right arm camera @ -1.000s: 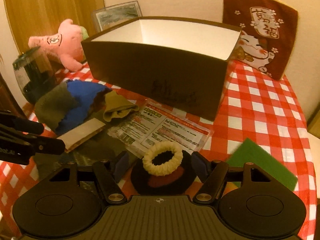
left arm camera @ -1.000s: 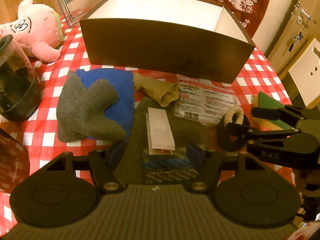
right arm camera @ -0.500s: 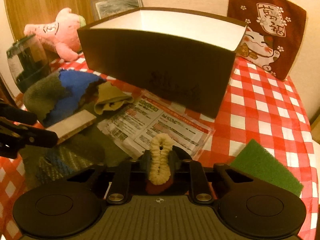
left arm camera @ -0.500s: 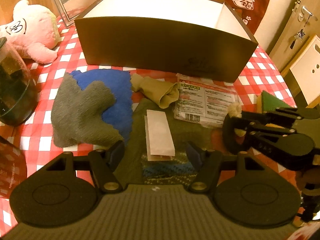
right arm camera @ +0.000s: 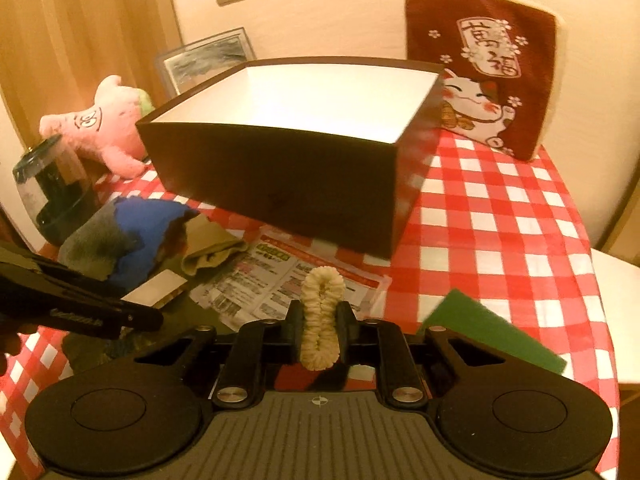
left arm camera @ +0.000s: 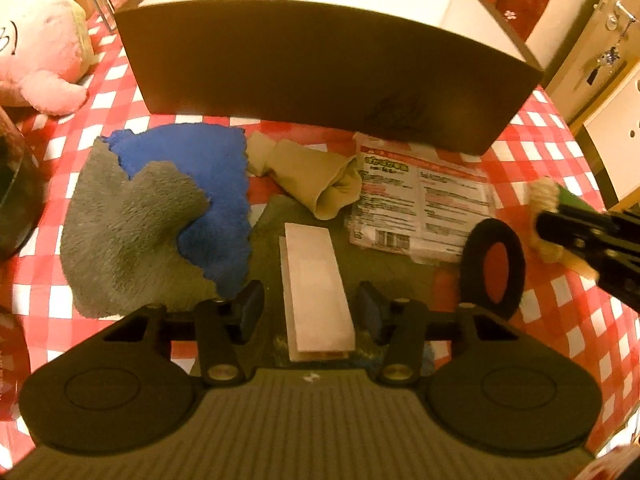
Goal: Organize soft objects
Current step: 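Grasp the white paper strip with left tool while right tool grasps the white scrunchie, then carry both items into the brown box and open both tools to release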
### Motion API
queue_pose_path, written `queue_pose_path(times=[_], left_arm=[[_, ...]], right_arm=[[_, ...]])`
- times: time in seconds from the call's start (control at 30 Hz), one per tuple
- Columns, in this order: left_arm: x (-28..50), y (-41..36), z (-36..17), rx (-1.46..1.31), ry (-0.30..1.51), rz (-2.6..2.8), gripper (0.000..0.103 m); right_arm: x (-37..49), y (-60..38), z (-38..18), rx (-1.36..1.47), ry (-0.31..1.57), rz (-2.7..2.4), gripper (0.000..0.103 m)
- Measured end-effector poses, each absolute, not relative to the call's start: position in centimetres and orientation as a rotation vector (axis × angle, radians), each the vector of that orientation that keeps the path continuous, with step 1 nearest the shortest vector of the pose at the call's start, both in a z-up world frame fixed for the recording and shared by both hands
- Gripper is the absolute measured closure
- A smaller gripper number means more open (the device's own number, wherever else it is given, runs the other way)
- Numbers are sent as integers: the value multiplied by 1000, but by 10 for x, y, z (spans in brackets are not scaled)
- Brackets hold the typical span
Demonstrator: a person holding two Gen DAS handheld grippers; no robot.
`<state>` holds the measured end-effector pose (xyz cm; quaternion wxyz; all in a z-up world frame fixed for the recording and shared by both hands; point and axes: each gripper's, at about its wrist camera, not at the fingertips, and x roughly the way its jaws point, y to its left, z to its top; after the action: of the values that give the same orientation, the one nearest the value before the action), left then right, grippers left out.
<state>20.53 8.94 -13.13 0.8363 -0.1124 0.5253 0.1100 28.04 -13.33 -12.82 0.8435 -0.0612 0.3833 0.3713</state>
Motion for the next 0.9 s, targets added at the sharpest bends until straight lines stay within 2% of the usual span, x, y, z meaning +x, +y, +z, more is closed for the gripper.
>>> queue_pose_path(times=[0.23, 0.5, 0.9], left_arm=[[210, 99, -137, -295, 1125, 250, 76], [202, 97, -119, -312, 1081, 278, 78], [196, 85, -44, -294, 900, 316, 78]], right_arm=[[283, -147, -127, -122, 815, 775, 85], [288, -160, -122, -112, 807, 789, 85], [308, -170, -90, -87, 761, 887, 85]])
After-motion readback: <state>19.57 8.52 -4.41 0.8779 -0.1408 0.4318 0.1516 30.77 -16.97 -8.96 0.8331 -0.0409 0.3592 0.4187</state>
